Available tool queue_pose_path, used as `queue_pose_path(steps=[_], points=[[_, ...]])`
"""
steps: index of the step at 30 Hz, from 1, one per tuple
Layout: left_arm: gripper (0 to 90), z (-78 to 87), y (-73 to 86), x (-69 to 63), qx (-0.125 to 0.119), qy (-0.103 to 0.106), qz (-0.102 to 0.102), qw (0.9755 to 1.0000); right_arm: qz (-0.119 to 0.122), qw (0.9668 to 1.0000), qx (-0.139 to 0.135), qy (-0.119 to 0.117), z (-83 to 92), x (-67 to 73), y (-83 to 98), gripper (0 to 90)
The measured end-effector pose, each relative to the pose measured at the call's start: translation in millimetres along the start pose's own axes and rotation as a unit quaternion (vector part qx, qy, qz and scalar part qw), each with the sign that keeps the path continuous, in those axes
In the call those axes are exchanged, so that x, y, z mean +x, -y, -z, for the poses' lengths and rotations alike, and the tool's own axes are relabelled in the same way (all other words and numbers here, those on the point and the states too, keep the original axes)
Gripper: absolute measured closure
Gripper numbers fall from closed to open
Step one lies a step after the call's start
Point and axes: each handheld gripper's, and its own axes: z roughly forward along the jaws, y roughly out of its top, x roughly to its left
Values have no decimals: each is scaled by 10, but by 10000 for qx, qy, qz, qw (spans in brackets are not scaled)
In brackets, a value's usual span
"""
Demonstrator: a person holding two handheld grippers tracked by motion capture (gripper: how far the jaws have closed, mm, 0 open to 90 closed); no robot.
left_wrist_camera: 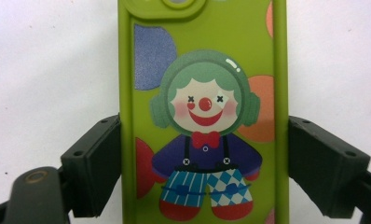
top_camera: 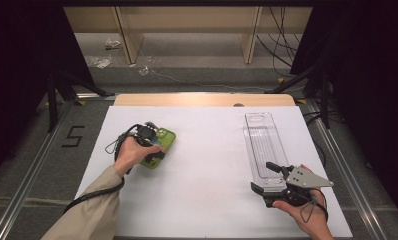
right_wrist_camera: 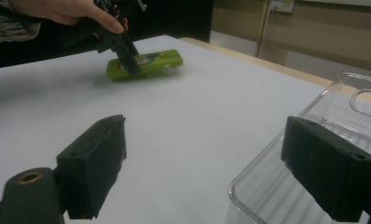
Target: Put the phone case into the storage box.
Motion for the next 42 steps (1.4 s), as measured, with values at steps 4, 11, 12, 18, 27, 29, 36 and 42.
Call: queue_pose_path(steps=[4, 11, 12, 18, 27, 29, 36, 42], points=[[163, 39, 25, -13, -124, 23, -25, 9999, 11, 10000, 2, -2, -1, 2, -1, 150], [163, 114, 75, -38, -374, 110, -44, 9992, 9, 10000, 5, 6, -4, 1, -2, 150], [164, 126, 86, -45, -424, 123, -33, 9990, 6, 10000, 2, 7, -3, 2, -4, 150], [164, 176, 128, -77, -618, 151, -24, 9980, 11, 10000, 0, 16, -5, 0, -5, 150], [163, 249, 216, -153, -929, 216, -33, 9954, 14, 10000, -6, 29, -10, -1, -9, 149], [164, 257, 226, -165, -967, 227, -29, 9950, 13, 10000, -6, 30, -11, -2, -9, 149], [164, 294, 289, -219, -1170, 252, -77, 9928, -4, 10000, -14, 29, -18, 1, -17, 149], [163, 330, 333, -278, -1341, 295, -101, 9905, -9, 10000, -21, 32, -26, -1, -27, 149]])
